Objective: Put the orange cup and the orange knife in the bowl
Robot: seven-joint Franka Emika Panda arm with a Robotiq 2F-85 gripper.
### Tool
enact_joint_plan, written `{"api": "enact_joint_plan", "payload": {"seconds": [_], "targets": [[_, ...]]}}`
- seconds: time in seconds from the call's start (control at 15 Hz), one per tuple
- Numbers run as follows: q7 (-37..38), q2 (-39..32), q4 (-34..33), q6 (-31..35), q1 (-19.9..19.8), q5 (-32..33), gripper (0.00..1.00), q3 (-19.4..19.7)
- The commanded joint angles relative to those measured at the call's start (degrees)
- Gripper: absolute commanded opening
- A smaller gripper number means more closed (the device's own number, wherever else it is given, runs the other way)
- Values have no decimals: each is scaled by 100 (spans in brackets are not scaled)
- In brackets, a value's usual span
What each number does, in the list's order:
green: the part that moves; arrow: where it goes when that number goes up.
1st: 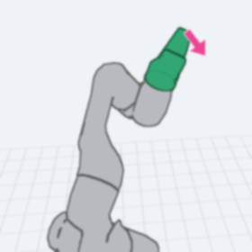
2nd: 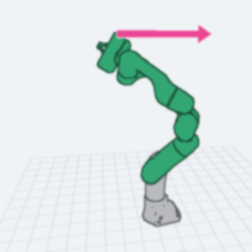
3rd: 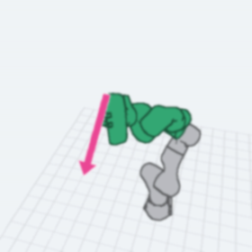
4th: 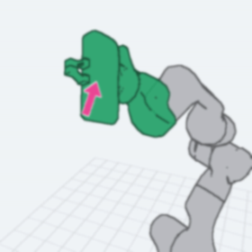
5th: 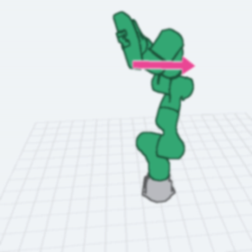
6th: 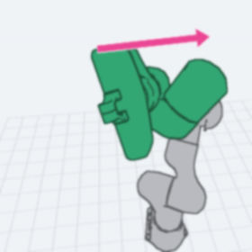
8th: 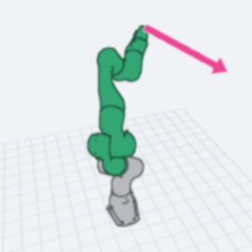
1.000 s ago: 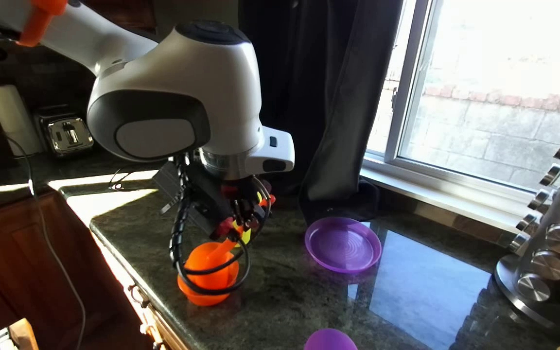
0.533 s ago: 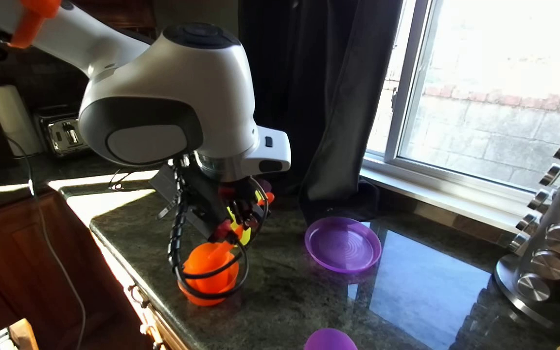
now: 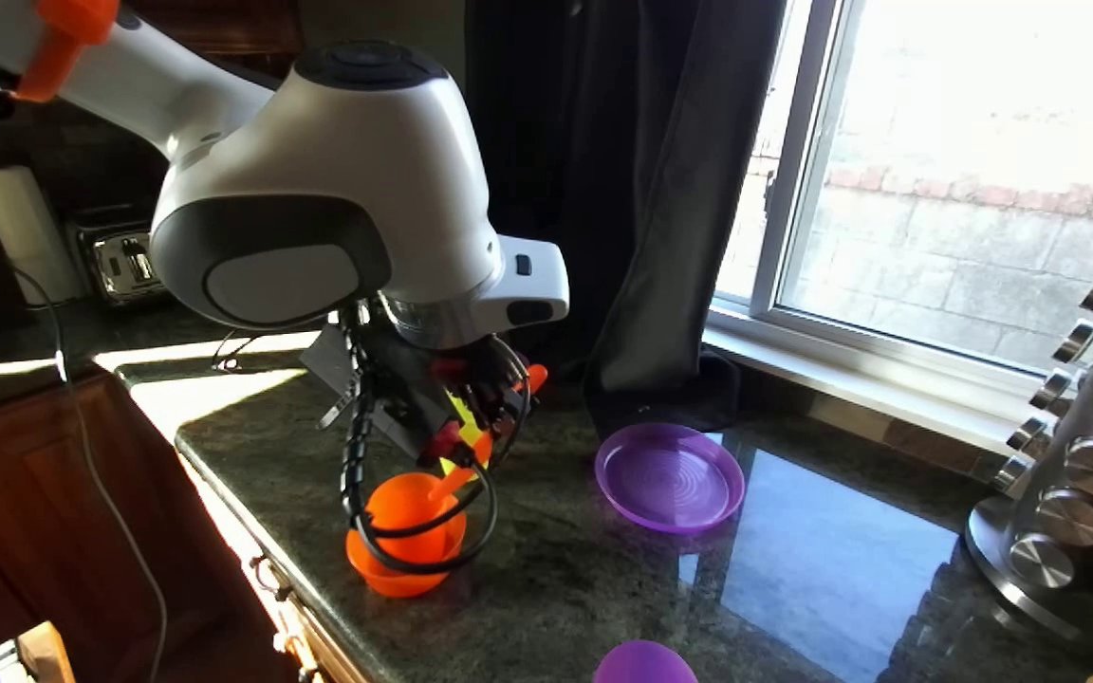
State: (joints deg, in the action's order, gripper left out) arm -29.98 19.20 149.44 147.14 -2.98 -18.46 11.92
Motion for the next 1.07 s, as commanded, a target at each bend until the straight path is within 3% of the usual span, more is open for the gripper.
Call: {"api": "enact_joint_plan", "payload": {"seconds": [0.0, 0.6, 1.0], "targets": [[59, 342, 452, 552, 79, 213, 4, 59], [342, 749, 720, 603, 159, 211, 4, 297], [39, 1040, 942, 594, 623, -22, 4, 607]]}}
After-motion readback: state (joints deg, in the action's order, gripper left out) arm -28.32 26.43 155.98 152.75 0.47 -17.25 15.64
